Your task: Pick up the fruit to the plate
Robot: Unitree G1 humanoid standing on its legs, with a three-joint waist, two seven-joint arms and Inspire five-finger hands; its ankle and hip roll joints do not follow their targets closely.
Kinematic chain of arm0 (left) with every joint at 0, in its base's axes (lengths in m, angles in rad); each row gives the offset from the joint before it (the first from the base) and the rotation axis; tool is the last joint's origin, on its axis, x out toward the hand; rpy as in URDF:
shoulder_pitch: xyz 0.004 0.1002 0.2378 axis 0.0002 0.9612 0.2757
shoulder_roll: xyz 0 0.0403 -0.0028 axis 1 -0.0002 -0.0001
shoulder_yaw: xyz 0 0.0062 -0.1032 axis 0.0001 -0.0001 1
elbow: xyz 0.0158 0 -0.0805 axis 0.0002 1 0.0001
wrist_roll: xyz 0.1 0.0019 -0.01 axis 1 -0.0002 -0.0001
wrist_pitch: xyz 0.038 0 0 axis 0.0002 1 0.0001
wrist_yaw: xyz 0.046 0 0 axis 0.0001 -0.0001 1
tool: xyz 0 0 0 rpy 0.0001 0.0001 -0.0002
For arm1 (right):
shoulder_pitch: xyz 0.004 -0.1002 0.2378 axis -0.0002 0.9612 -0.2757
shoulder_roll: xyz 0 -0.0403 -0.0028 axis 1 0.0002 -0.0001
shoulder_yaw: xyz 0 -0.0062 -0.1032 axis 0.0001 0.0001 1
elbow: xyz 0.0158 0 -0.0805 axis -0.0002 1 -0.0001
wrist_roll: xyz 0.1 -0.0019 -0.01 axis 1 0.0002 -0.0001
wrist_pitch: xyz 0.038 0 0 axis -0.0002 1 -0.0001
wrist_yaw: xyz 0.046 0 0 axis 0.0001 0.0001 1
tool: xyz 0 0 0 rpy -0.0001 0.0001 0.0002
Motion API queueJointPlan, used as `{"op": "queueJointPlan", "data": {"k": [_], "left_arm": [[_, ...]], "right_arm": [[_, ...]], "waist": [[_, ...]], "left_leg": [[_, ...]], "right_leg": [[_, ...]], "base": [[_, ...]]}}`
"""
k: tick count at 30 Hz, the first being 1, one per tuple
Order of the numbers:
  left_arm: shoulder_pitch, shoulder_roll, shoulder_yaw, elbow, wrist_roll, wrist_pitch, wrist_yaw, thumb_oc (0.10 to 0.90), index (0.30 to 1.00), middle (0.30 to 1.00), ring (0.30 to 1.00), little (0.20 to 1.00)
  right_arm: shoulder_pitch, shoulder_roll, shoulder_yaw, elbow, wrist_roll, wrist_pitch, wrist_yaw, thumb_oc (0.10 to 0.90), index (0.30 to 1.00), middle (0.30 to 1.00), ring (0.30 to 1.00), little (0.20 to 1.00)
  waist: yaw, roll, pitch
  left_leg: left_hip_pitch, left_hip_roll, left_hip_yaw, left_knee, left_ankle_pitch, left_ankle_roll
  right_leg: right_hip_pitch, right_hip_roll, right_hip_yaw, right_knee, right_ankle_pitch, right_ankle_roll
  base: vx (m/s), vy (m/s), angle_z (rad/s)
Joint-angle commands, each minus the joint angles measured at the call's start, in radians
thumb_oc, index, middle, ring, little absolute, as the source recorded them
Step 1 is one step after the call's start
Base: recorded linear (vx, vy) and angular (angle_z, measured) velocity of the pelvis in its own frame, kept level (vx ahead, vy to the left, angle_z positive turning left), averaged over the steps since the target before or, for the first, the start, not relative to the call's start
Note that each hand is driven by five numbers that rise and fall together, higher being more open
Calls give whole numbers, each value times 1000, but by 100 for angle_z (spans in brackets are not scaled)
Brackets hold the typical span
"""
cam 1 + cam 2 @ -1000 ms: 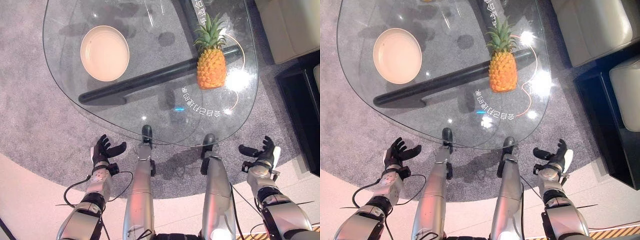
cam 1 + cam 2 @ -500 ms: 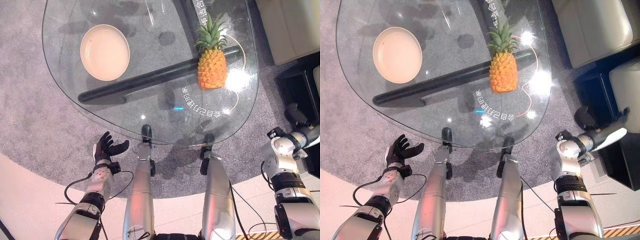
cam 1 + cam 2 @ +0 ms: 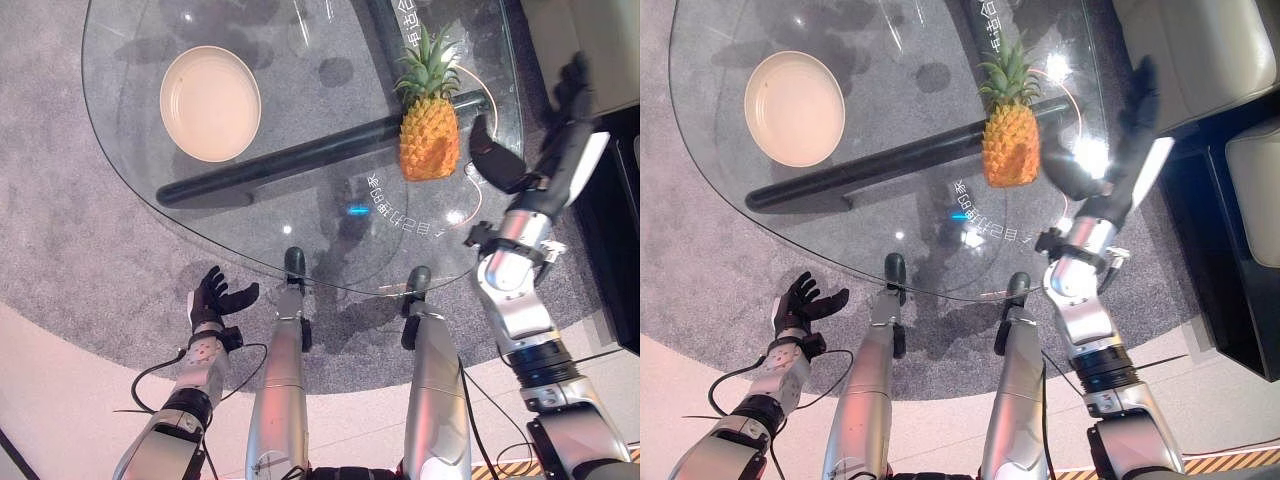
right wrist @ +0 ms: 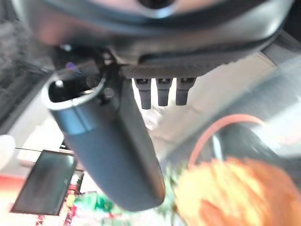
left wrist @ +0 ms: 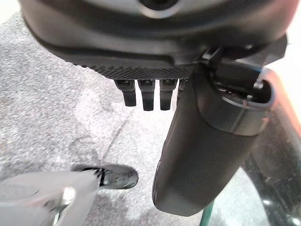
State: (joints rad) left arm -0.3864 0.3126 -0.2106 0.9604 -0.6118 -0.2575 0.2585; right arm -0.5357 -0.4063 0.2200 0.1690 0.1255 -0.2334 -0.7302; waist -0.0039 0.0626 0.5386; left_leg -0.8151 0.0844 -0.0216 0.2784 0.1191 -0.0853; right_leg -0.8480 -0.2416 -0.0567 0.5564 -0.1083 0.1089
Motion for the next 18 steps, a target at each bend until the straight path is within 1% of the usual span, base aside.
{"op": "queueJointPlan", "data": {"k": [1,6,8,15,18], "left_arm": [[72,8,36,30,20,-48,46,800,900,900,900,900],[65,-5,21,42,16,-51,39,800,900,900,900,900],[68,-11,18,45,17,-53,33,800,900,900,900,900],[74,-24,5,44,9,-53,35,800,900,900,900,900],[70,-23,6,41,8,-43,35,800,900,900,900,900]], "right_arm": [[-23,-40,-32,-154,-91,-31,27,800,900,900,900,900],[-61,-31,20,-161,-91,27,48,800,900,900,900,900],[-69,-26,33,-157,-94,38,51,800,900,900,900,900],[-82,-23,47,-150,-91,71,28,800,900,900,900,900],[-85,-22,49,-138,-84,113,17,800,900,900,900,900]], "waist": [[-2,12,-19],[5,24,-19],[8,27,-19],[10,38,-19],[10,39,-19]], "left_leg": [[17,-16,9,109,-92,35],[27,-18,19,100,-86,34],[32,-19,21,98,-84,33],[45,-19,28,87,-77,30],[49,-19,30,87,-76,29]], "right_leg": [[16,0,-3,-106,115,-15],[23,-8,-7,-110,115,-19],[26,-10,-8,-110,115,-20],[31,-15,-7,-111,116,-22],[33,-17,-7,-109,117,-20]], "base": [[14,38,-6],[11,39,-2],[8,19,0],[2,4,0],[8,11,-5]]}}
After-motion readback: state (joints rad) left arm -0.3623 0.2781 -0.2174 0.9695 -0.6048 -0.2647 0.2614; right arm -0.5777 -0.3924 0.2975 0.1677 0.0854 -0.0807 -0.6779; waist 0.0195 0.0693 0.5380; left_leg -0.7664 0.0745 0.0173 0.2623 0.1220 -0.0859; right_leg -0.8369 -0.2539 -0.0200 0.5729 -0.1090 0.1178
